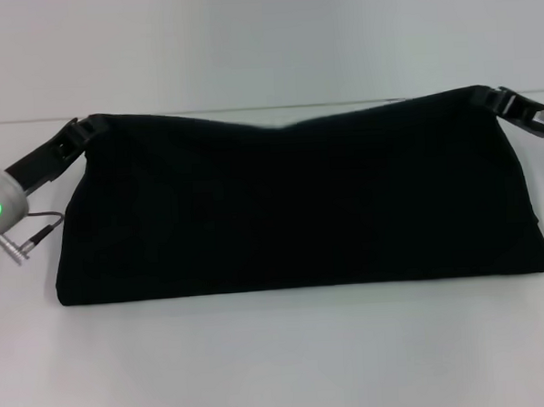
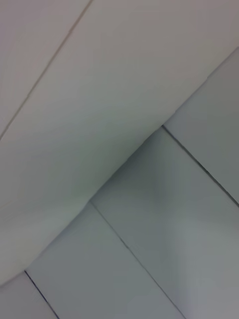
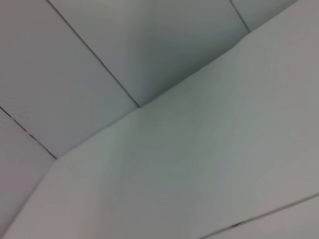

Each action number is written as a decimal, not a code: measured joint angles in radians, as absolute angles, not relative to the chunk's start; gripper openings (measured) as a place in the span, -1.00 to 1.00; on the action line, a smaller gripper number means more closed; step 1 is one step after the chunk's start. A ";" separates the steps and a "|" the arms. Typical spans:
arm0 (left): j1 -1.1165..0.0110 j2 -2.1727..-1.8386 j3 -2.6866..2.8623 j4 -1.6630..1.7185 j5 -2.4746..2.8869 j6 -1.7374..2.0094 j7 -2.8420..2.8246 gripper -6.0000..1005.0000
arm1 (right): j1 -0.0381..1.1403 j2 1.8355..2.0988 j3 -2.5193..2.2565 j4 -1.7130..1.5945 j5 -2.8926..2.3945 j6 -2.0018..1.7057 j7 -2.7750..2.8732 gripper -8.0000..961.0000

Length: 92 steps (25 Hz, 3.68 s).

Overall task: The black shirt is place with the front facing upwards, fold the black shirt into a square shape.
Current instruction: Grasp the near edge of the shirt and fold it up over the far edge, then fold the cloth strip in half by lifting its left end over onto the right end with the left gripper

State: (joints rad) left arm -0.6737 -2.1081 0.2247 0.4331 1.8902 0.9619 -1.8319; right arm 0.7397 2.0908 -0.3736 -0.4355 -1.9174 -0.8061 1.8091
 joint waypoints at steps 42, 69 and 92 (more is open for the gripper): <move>-0.647 -2.120 0.265 0.367 1.687 0.851 -1.690 0.16 | 0.598 2.091 -0.469 -0.244 -1.533 -1.025 1.259 0.36; -0.317 -1.987 0.483 0.535 1.984 1.410 -2.399 0.87 | 0.532 2.094 -0.816 -0.307 -1.749 -1.293 0.861 0.83; -0.358 -1.978 0.486 0.529 2.051 1.282 -2.578 0.84 | 0.538 2.094 -0.816 -0.308 -1.747 -1.291 0.853 0.83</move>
State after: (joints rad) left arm -0.3582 -1.9780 0.4863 0.5295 2.0510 1.2820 -2.5784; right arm 0.5381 2.0938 -0.8161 -0.3084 -1.7471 -1.2907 0.8529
